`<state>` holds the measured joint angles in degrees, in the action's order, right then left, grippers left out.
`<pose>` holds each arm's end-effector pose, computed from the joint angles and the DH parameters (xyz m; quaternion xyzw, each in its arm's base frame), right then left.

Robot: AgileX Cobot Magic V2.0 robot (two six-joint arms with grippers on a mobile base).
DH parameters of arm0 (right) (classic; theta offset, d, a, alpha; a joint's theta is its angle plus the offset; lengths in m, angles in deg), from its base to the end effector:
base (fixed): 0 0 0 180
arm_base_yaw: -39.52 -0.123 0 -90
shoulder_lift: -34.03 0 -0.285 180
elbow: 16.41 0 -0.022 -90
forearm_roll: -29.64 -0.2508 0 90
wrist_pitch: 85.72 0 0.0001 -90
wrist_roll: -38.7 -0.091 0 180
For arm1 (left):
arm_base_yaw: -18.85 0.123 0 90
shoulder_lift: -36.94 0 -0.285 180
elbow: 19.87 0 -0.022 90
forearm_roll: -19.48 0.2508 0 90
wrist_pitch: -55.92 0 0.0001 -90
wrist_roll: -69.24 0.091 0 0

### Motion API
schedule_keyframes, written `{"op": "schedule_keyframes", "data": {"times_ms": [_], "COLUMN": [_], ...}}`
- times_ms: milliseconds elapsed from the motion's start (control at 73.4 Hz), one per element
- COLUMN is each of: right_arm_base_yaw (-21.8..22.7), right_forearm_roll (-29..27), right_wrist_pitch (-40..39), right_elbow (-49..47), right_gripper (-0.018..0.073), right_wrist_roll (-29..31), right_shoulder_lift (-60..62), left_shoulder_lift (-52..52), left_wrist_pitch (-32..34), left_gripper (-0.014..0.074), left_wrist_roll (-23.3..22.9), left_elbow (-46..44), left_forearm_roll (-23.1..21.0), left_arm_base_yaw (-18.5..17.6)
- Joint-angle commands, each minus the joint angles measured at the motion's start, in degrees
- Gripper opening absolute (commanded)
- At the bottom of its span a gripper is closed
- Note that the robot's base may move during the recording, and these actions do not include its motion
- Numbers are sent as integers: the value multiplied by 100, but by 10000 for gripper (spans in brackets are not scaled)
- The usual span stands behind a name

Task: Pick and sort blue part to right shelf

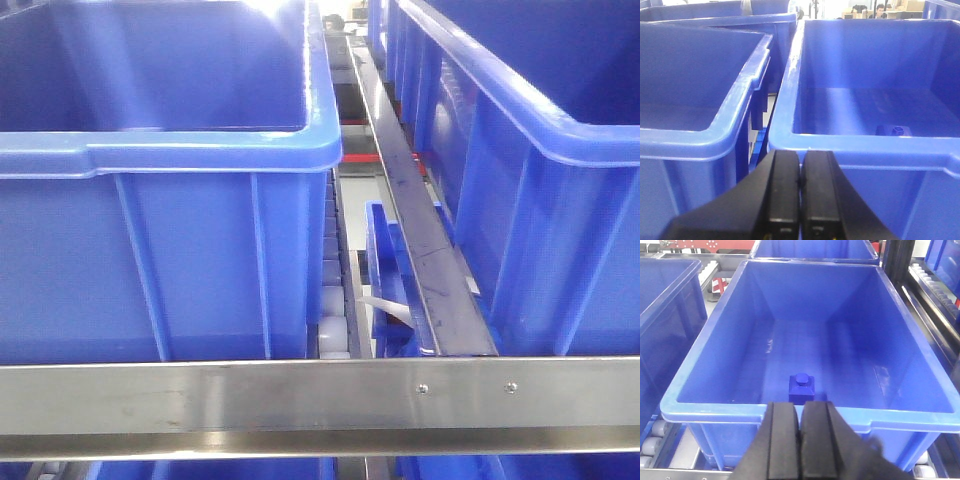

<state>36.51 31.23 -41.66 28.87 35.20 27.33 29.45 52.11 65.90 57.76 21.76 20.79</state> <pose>-0.0085 -0.0022 0.3184 0.0022 0.7433 0.0242 0.6685 0.0564 0.0022 0.2050 -0.0193 0.7002 0.0064 0.7137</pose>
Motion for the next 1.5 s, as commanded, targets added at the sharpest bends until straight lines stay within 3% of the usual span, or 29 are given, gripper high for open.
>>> {"op": "schedule_keyframes", "data": {"times_ms": [0, 313, 777, 831, 1486], "right_arm_base_yaw": [37, 37, 37, 37, 37], "right_forearm_roll": [18, 277, 109, 52, 52], "right_wrist_pitch": [-495, -800, -4989, -4639, -4606], "right_elbow": [-126, -45, 3264, 3238, 3244], "right_gripper": [36, 36, 36, 36, 36], "right_wrist_roll": [31, 31, 31, 31, 31], "right_shoulder_lift": [-1, -1, 32, 79, 79], "left_shoulder_lift": [141, 141, 141, 141, 141], "left_wrist_pitch": [459, 459, 459, 459, 459], "left_gripper": [132, 132, 132, 132, 132], "left_wrist_roll": [-42, -42, -42, -42, -42], "left_elbow": [137, 137, 137, 137, 137], "left_forearm_roll": [-53, -53, -53, -53, -53], "left_arm_base_yaw": [10, 10, 10, 10, 10]}}
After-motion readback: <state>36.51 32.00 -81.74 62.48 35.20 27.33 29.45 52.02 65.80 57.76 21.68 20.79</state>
